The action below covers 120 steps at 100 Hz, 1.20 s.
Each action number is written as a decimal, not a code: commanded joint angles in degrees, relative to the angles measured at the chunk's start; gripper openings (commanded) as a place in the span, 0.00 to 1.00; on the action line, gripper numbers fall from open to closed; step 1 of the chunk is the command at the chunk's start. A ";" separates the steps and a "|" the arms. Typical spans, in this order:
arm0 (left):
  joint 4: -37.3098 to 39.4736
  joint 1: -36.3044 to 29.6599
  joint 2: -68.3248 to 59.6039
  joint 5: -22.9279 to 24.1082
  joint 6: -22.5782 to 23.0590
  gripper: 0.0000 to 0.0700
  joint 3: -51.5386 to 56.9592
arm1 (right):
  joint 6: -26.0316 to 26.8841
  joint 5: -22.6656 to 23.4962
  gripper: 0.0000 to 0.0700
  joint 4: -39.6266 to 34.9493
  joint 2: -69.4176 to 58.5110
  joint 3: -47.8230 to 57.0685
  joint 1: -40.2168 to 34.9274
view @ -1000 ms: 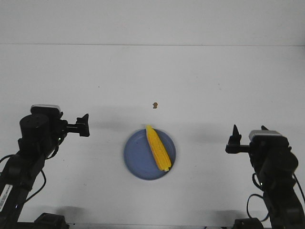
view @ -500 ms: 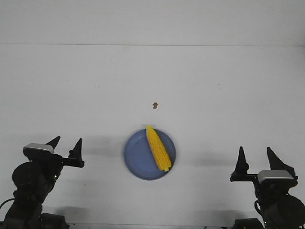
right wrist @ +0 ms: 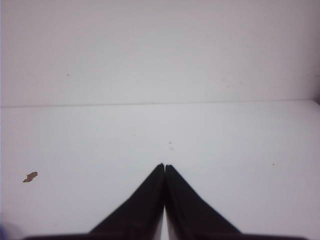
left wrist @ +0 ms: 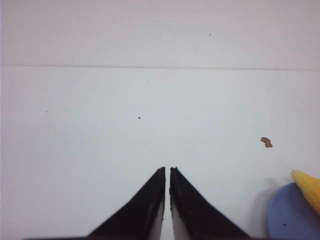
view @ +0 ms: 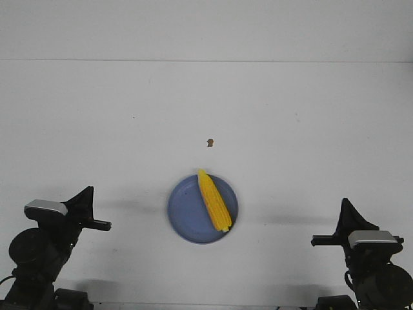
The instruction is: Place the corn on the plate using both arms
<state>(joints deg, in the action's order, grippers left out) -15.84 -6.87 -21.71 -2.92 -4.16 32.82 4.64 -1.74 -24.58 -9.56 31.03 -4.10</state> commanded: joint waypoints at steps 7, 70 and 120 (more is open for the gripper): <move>1.01 0.00 0.13 0.20 0.09 0.02 0.48 | -0.39 -0.17 0.00 0.57 -0.24 0.15 -0.04; 1.53 0.00 0.85 0.20 0.61 0.02 0.44 | -0.39 -0.17 0.00 0.57 -0.24 0.15 -0.04; 22.21 2.29 17.27 0.20 1.81 0.02 -24.28 | -0.37 -0.17 0.00 0.57 -0.24 0.15 -0.04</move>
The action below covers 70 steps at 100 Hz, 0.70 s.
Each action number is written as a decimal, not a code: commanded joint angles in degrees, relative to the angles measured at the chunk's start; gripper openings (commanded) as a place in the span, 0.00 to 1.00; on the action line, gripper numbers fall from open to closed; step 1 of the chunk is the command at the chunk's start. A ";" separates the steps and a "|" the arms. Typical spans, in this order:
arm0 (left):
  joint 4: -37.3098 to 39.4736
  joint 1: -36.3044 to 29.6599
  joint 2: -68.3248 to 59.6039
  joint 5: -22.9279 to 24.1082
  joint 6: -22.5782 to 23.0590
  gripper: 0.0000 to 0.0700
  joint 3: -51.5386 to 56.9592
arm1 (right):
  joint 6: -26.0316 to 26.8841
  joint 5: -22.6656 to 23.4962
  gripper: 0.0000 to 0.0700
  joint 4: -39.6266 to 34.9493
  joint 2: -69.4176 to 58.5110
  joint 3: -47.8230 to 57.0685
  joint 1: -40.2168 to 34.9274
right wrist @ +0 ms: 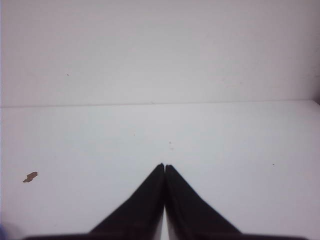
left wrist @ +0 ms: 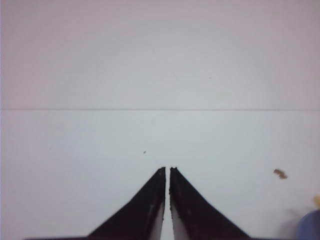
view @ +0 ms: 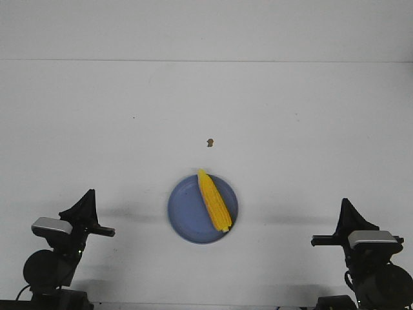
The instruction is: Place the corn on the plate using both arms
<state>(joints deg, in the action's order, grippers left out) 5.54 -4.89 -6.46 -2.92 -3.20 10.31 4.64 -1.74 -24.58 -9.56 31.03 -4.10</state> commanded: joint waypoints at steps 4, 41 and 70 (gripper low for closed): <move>0.79 0.61 3.82 0.22 0.83 0.02 -3.37 | -0.39 -0.17 0.00 0.57 -0.24 0.15 -0.04; 3.91 1.55 6.29 0.20 0.81 0.02 -9.51 | -0.39 -0.17 0.00 0.57 -0.24 0.15 -0.04; 3.54 1.55 6.27 0.15 0.66 0.02 -9.51 | -0.39 -0.17 0.00 0.57 -0.24 0.15 -0.04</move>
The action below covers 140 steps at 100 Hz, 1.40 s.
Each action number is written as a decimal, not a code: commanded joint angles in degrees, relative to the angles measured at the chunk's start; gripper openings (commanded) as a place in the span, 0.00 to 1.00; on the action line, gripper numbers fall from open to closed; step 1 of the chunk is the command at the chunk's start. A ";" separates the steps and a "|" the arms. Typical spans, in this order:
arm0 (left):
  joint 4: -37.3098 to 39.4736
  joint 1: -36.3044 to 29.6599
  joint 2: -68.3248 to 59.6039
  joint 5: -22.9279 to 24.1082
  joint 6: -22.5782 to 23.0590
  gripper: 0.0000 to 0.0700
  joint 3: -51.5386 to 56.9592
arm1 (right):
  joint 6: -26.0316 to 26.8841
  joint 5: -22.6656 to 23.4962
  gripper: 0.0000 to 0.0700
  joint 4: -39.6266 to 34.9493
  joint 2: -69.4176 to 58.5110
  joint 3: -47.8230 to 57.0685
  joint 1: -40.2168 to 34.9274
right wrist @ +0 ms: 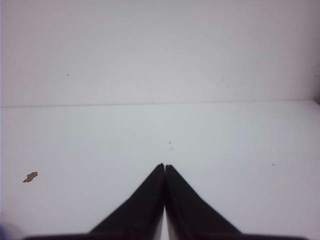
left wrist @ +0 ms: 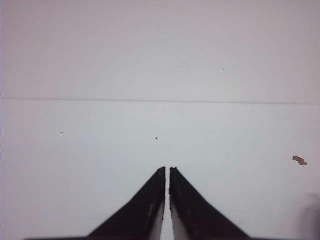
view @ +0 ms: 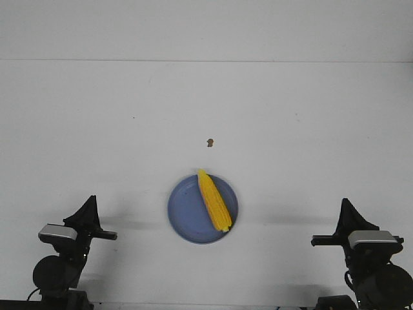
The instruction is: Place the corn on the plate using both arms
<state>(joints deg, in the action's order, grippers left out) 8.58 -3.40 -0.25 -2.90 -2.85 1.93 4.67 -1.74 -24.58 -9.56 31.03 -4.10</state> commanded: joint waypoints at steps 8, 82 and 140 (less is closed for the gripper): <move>0.52 0.07 0.07 0.13 0.31 0.02 -1.14 | -0.39 -0.17 0.00 0.57 -0.24 0.15 -0.04; 0.52 0.07 0.09 0.13 0.31 0.02 -1.14 | -1.90 -0.48 0.00 3.91 0.72 -1.42 0.39; 0.52 0.07 0.07 0.13 0.31 0.02 -1.14 | -1.90 0.35 0.00 26.25 9.49 -24.72 5.99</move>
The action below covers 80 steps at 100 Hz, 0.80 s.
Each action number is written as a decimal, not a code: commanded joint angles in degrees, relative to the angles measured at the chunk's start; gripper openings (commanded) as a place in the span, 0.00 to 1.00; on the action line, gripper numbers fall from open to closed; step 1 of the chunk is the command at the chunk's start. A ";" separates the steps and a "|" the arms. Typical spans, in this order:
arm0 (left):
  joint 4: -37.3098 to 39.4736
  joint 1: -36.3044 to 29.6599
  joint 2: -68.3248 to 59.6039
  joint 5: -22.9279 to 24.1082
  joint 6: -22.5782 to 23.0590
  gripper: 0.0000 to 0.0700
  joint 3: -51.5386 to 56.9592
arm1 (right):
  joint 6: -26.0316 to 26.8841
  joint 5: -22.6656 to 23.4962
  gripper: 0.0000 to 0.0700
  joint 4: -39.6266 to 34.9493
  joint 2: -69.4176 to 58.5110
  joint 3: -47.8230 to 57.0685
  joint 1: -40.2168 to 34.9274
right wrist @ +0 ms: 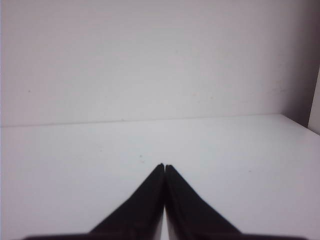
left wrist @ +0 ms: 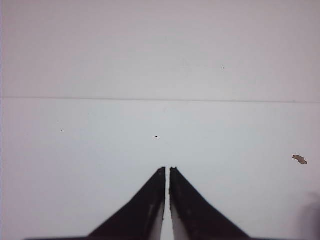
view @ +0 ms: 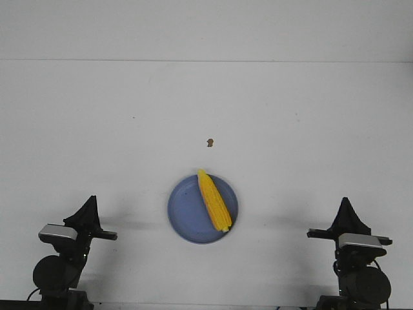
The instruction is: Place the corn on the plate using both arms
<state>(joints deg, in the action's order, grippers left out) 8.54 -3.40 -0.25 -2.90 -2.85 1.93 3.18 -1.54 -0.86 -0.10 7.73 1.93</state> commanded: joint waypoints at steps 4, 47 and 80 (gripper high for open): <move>0.55 0.04 0.07 0.13 0.31 0.02 -1.14 | -0.37 0.26 0.00 4.52 0.02 -2.82 -0.04; 0.55 0.07 0.07 0.13 0.31 0.02 -1.14 | -1.09 3.08 0.00 10.67 0.02 -7.02 -0.09; 0.57 0.07 0.07 0.13 0.31 0.02 -1.14 | -1.09 3.06 0.00 10.73 0.02 -7.02 -0.09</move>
<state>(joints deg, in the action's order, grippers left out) 8.54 -3.40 -0.25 -2.90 -2.85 1.93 2.74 1.50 9.32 -0.08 0.84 1.89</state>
